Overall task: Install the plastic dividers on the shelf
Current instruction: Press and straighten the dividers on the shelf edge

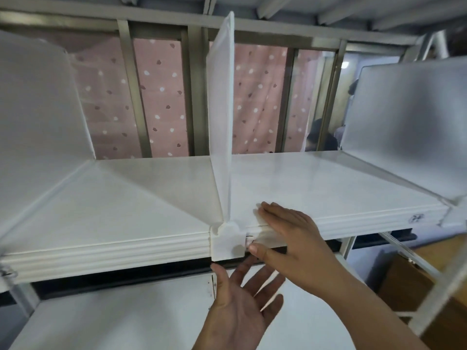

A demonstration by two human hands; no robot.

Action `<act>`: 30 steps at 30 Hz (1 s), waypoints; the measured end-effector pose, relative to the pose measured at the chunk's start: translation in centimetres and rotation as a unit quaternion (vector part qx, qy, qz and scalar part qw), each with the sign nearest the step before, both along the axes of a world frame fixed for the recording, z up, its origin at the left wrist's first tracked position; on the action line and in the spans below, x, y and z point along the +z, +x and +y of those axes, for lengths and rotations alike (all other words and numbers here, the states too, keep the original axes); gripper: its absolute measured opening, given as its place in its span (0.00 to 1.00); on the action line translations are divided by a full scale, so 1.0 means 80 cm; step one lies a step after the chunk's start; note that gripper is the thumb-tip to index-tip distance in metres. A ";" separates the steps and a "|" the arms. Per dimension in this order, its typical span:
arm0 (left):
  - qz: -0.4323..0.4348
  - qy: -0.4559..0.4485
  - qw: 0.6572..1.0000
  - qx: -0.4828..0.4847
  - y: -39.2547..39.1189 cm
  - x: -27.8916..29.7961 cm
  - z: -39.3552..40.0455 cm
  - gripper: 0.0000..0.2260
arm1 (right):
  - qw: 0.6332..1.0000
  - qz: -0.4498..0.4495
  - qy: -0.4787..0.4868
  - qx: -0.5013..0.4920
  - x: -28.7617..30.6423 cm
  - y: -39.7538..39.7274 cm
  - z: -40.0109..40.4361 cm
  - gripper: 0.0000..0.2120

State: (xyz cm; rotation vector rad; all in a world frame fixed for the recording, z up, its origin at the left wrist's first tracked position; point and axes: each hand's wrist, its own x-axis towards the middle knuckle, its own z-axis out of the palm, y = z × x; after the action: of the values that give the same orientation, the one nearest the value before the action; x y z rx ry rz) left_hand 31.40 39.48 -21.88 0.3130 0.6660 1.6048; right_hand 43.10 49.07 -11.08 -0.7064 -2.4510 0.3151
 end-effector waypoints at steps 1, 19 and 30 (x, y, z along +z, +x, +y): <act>0.009 -0.004 1.000 -0.025 0.008 -0.002 0.003 0.58 | 1.000 -0.005 -0.011 0.018 0.001 0.010 0.003 0.36; 0.087 -0.060 0.977 -0.183 0.183 0.062 0.181 0.50 | 0.980 -0.100 -0.084 -0.152 0.077 0.271 0.123 0.14; -0.047 -0.049 0.984 -0.163 0.322 0.100 0.286 0.54 | 0.904 -0.281 -0.019 -0.321 0.107 0.427 0.249 0.11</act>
State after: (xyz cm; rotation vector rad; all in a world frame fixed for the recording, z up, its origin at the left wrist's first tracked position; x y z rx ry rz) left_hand 57.16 62.32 -13.92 0.2585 0.5858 1.2616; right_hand 77.23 68.95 -2.53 -1.7574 -2.5266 -0.1266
